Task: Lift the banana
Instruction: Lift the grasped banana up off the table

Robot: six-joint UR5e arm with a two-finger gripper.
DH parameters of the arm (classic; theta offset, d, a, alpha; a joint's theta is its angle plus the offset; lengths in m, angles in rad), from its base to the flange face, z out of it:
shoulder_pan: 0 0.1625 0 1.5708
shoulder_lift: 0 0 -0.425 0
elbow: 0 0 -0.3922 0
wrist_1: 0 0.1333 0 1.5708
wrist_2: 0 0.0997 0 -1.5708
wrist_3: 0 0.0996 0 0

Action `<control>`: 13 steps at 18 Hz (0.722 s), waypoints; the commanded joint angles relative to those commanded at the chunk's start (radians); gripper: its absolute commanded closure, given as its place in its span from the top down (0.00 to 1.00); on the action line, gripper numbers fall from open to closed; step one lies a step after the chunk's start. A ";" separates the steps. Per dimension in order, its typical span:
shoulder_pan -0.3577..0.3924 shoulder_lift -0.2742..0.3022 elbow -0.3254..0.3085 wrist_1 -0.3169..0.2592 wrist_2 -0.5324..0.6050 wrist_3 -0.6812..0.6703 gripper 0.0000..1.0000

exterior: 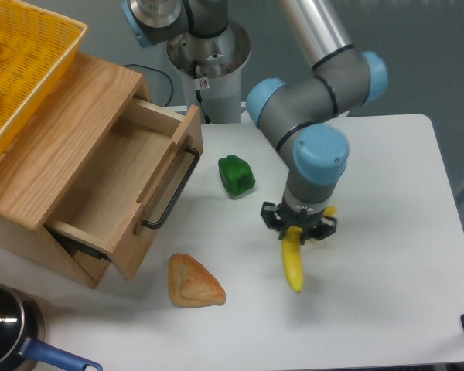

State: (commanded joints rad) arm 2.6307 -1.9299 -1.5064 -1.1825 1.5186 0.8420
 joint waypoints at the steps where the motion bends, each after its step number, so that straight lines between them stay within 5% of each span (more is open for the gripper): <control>1: 0.020 0.017 0.002 -0.020 0.008 0.023 0.15; 9: 0.095 0.081 0.054 -0.169 0.110 0.156 0.12; 13: 0.112 0.109 0.054 -0.177 0.115 0.172 0.12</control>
State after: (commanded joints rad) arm 2.7427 -1.8208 -1.4527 -1.3591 1.6337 1.0139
